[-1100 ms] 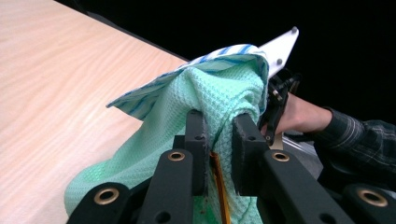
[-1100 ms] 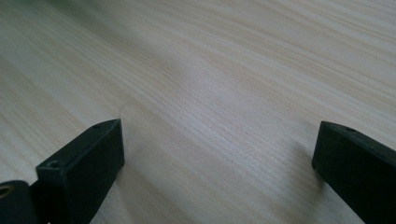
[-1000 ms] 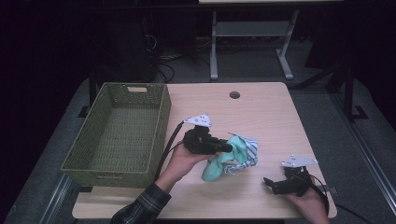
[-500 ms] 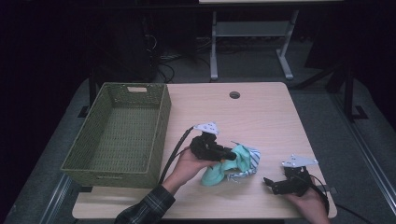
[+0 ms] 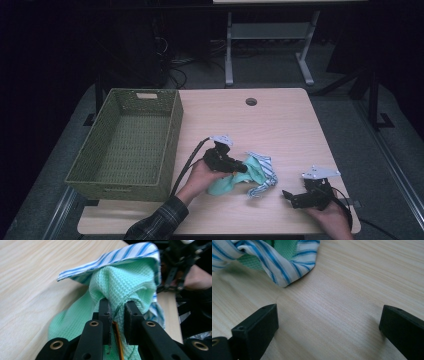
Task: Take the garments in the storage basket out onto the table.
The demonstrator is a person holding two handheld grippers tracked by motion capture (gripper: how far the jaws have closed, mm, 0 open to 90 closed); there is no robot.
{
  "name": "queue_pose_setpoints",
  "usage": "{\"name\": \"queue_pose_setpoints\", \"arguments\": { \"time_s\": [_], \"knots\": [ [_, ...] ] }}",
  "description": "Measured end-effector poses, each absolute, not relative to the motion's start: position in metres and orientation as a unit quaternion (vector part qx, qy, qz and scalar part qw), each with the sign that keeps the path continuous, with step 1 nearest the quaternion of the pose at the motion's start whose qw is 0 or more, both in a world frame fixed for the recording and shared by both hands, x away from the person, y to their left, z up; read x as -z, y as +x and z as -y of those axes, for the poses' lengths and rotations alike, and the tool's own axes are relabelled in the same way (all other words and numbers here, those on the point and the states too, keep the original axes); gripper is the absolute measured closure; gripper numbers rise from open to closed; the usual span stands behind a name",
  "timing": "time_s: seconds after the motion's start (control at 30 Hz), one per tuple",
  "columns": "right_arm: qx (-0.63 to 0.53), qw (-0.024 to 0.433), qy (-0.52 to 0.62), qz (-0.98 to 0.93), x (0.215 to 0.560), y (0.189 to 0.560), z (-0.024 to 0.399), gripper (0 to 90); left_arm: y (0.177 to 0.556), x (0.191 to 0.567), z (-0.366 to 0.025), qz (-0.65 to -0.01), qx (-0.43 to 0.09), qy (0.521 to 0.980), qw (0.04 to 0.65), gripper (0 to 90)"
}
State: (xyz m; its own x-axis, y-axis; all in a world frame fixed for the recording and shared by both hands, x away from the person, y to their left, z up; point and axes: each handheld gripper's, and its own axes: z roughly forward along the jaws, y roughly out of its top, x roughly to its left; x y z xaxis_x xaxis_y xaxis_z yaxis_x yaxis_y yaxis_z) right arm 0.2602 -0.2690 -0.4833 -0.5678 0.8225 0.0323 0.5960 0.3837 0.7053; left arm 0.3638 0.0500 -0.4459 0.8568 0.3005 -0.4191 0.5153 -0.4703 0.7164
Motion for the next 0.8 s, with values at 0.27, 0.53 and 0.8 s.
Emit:
{"name": "queue_pose_setpoints", "arguments": {
  "time_s": [0.27,0.53,0.8],
  "knots": [
    [-0.345,0.164,0.435,-0.816,0.483,0.26,0.269,1.7,0.37,0.465,-0.049,-0.253,0.093,0.864,0.424,75.9],
    [-0.344,0.164,0.434,-0.816,0.483,0.26,0.269,1.7,0.366,0.461,-0.051,-0.253,0.07,0.864,0.43,51.5],
    [-0.344,0.164,0.434,-0.816,0.483,0.26,0.269,1.7,0.354,0.428,-0.058,-0.227,0.041,0.859,0.457,37.5]
  ]
}}
